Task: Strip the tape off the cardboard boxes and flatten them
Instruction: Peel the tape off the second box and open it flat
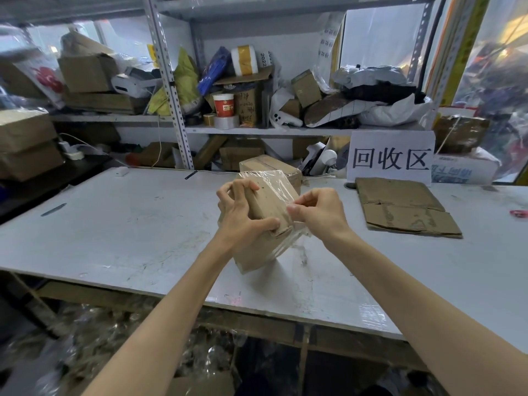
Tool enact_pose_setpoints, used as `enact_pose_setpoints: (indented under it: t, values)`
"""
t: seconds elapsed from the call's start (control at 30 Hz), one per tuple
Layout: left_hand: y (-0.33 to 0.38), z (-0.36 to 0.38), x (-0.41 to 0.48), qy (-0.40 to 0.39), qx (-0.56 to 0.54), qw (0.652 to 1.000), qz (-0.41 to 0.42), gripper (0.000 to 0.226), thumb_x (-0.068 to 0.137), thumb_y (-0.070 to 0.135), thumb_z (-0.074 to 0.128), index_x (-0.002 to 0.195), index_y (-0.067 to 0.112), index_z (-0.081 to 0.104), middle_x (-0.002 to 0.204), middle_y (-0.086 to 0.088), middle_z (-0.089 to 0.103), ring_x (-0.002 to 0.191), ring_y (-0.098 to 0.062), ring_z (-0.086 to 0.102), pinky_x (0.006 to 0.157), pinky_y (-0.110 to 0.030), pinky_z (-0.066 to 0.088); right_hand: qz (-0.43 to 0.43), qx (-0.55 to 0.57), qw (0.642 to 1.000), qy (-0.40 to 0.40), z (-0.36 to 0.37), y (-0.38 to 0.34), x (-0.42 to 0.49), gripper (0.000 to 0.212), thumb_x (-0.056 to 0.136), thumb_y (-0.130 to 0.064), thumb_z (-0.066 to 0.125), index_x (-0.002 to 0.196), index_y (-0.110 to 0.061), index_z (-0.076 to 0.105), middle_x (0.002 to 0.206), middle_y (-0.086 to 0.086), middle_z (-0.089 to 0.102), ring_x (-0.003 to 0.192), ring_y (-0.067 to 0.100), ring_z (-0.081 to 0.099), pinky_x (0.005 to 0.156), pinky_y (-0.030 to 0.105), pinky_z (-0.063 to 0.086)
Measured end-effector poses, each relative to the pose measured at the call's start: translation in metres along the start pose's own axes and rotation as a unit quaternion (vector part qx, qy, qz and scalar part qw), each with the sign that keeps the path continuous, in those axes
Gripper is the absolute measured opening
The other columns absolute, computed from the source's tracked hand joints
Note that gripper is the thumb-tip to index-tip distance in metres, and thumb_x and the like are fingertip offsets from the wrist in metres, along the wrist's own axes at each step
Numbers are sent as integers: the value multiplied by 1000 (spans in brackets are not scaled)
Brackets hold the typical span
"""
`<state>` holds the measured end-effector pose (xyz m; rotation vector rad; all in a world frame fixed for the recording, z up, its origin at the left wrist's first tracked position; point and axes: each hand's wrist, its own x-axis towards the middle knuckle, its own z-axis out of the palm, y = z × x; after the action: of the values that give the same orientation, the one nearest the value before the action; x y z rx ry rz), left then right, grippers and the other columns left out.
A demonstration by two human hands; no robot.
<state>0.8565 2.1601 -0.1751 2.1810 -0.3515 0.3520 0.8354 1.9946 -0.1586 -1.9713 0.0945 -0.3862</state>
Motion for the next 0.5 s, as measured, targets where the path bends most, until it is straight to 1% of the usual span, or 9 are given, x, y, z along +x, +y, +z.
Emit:
enact_pose_setpoints:
  t: [0.07,0.13,0.23,0.33,0.43,0.5]
  values:
    - [0,-2,2,0,-11,1000,-1,68,61,43,76,109,35,29,127,2,17,128,-28,31,106,-48,44,-52,-19,997,49,4,1,-6,12,77,-16,79,75,-15,67,69,-4,67,66,7,65,63,23,55]
    - [-1,-3,4,14,-20,1000,-2,64,69,34,79,110,32,30,125,1,18,128,-30,31,104,-45,44,-90,-37,993,70,8,2,-10,11,77,-16,78,77,-17,67,68,-7,66,67,7,64,67,27,56]
    - [-1,-2,9,27,-20,999,-6,58,77,23,78,110,30,31,123,0,19,125,-30,32,102,-38,42,-153,-72,981,97,11,5,-14,11,79,-15,77,82,-13,67,69,-5,65,65,10,62,67,31,56]
    - [2,-1,12,30,-31,999,-8,54,79,19,75,110,28,32,125,-4,21,124,-30,32,105,-38,39,-232,-112,960,113,13,8,-19,9,80,-9,74,82,-4,67,73,4,66,67,19,61,67,40,54]
    - [3,0,13,28,-35,999,-6,51,80,18,74,109,27,32,126,-5,22,124,-29,33,103,-35,37,-244,-105,959,100,10,10,-19,8,81,-7,73,81,-2,66,72,5,66,66,21,61,66,43,53]
    - [-1,-2,13,23,-37,999,-8,50,82,19,72,109,28,31,126,-4,21,124,-28,32,102,-34,36,-203,-64,974,76,6,9,-15,6,84,-10,71,82,-6,66,72,3,66,67,17,63,67,42,55]
